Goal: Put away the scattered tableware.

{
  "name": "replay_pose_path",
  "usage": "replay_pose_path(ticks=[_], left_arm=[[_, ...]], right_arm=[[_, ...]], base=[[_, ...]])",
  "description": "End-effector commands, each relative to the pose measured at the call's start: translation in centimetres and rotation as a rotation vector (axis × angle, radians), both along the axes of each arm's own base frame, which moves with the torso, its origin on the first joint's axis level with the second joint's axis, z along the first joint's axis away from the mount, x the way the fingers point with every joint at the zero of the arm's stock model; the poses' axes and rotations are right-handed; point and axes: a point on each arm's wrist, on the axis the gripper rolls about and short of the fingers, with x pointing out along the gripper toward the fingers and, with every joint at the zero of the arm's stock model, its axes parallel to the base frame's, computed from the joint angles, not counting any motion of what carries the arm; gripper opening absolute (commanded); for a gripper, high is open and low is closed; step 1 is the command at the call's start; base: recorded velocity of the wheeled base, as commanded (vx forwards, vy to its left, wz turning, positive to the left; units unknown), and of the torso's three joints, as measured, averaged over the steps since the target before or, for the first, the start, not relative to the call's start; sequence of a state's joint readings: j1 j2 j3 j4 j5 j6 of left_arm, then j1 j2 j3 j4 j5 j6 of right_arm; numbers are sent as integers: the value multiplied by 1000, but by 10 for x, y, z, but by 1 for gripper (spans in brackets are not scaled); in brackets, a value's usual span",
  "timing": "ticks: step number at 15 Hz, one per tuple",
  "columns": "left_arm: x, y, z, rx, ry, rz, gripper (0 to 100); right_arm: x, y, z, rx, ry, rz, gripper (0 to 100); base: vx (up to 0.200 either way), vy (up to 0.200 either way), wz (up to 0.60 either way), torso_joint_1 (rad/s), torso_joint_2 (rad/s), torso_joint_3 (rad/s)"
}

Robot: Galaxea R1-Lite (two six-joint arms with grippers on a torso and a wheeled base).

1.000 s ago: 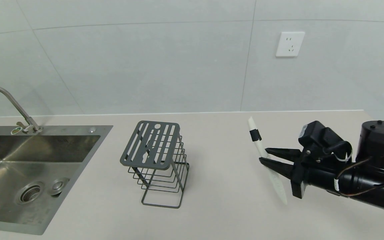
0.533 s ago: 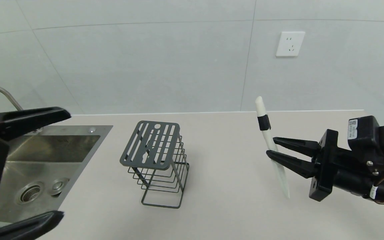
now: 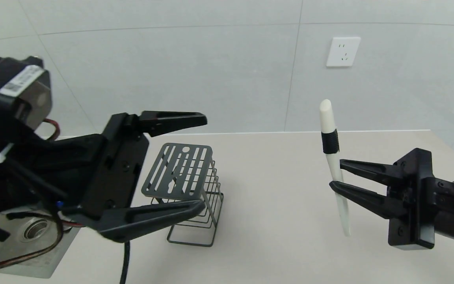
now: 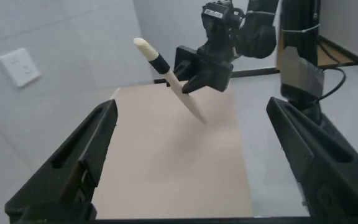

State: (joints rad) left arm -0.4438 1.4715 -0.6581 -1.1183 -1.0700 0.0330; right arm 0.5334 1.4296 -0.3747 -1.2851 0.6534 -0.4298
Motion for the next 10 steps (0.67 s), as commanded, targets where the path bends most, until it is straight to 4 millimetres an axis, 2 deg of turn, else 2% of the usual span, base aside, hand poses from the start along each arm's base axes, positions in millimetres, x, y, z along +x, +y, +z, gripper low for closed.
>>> replay_pose_path(ticks=[1,5,8,10], left_arm=[[27,-34,-12,22,44,-71,100],[62,-83,-33,6,35,-164,100],[61,-114,-36,-72,67,-273,100],[69,-129,-39,-104,82,-310,100]], right_arm=[[-11,-3,0,-2,-23,30,0],[-18,-6,9,25,-69,44,0],[-19,-4,10,26,-75,51,0],[-21,-2,12,30,-85,65,0]], base=[[0,0,0,0,0,0],[0,0,0,0,0,0],[0,0,0,0,0,0],[0,0,0,0,0,0]])
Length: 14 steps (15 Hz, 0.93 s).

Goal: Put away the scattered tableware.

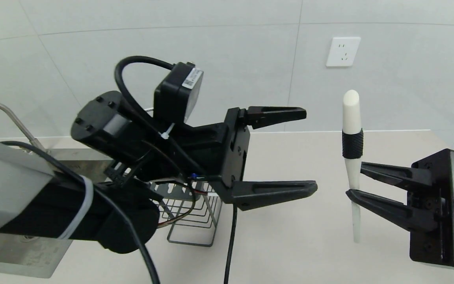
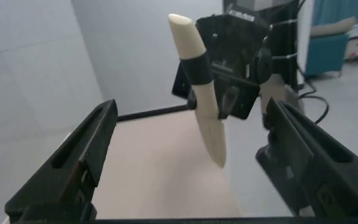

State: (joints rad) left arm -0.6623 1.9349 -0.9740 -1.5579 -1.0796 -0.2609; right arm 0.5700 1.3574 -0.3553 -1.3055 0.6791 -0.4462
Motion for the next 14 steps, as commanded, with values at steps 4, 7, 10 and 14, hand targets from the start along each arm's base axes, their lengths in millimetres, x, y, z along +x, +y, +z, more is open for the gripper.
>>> replay_pose_path(ticks=[4,7,10,14], left_arm=[[12,-22,-18,16,41,-30,100],[4,-24,-9,-27,53,4,100],[-8,-24,6,-61,69,-4,100],[-14,-26,12,-80,67,-5,100]], right_arm=[[0,3,1,-2,-5,20,0],[2,4,-3,-13,10,25,0],[5,6,-5,-19,21,25,0],[5,7,-2,-12,9,25,0]], base=[[0,0,0,0,0,0],[0,0,0,0,0,0],[0,0,0,0,0,0],[0,0,0,0,0,0]])
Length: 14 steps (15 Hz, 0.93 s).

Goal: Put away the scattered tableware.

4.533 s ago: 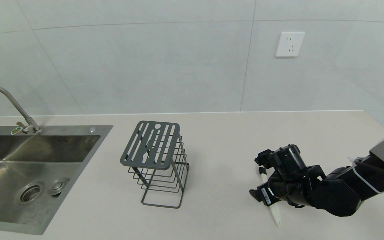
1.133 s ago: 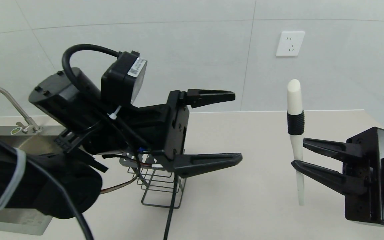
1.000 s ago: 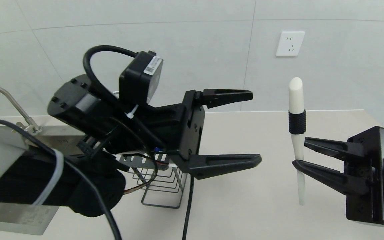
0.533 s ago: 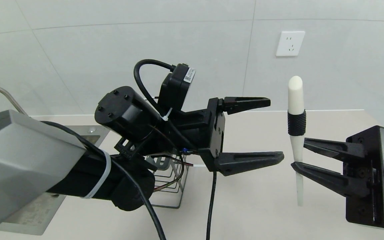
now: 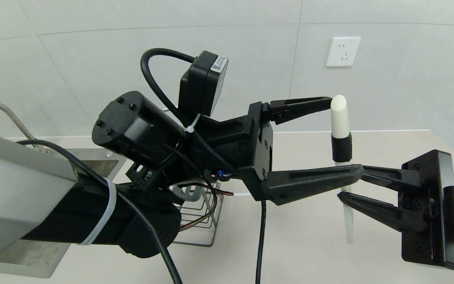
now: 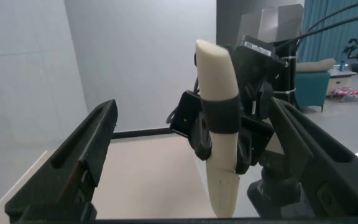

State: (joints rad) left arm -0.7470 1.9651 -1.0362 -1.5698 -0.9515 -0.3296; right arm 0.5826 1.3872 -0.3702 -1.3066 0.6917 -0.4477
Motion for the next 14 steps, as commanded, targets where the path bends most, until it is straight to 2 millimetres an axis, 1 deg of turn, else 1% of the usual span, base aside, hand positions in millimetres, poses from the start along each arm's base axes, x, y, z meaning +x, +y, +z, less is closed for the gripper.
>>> replay_pose_path(ticks=[1,4,6,14], left_arm=[[-4,2,5,-10,-9,-2,100],[-8,-3,4,-7,-6,-22,100],[-12,-8,2,-9,4,-29,100],[-13,-8,3,-13,3,-28,100]], right_arm=[[1,0,0,0,-1,0,0],[3,2,5,11,-17,-1,0],[3,2,5,11,-17,0,0],[3,2,6,12,-18,0,0]], base=[[0,0,0,0,0,0],[0,0,0,0,0,0],[0,0,0,0,0,0],[0,0,0,0,0,0]])
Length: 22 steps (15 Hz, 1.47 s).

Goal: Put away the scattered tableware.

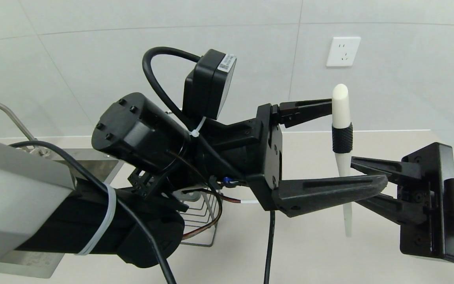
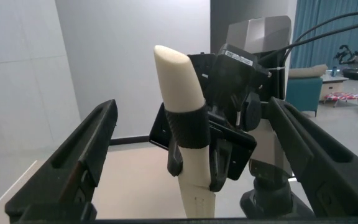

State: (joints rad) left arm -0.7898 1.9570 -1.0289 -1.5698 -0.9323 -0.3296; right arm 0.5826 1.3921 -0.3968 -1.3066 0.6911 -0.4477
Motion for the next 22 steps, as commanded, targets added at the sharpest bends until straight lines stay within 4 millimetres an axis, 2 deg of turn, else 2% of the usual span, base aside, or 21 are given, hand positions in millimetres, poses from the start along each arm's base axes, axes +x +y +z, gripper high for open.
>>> replay_pose_path(ticks=[1,3,4,9,10,14,17,20,21,22], left_arm=[[-1,0,1,-3,-3,-1,100],[0,0,0,-1,-1,-1,100],[1,-1,-1,0,1,1,0],[1,-1,-1,0,3,2,0],[1,-1,-1,0,3,2,0],[4,4,1,-11,8,33,0],[21,23,3,4,14,129,0],[30,42,13,23,48,279,0],[31,47,16,31,51,347,0],[32,52,17,36,45,386,0]], right_arm=[[0,0,0,1,-1,0,0],[0,0,1,1,-3,1,0],[0,0,1,4,-7,0,0],[3,2,7,17,-26,1,0],[4,2,6,14,-20,0,100],[-1,-2,5,12,-23,-14,100],[-15,-20,-7,-4,1,-71,100],[-24,-38,-3,14,-25,-138,100],[-28,-43,-6,17,-23,-162,0],[-31,-47,-7,22,-22,-188,0]], base=[[0,0,0,0,0,0],[0,0,0,0,0,0],[0,0,0,0,0,0],[0,0,0,0,0,0],[0,0,0,0,0,0],[0,0,0,0,0,0],[0,0,0,0,0,0],[0,0,0,0,0,0],[0,0,0,0,0,0],[0,0,0,0,0,0]])
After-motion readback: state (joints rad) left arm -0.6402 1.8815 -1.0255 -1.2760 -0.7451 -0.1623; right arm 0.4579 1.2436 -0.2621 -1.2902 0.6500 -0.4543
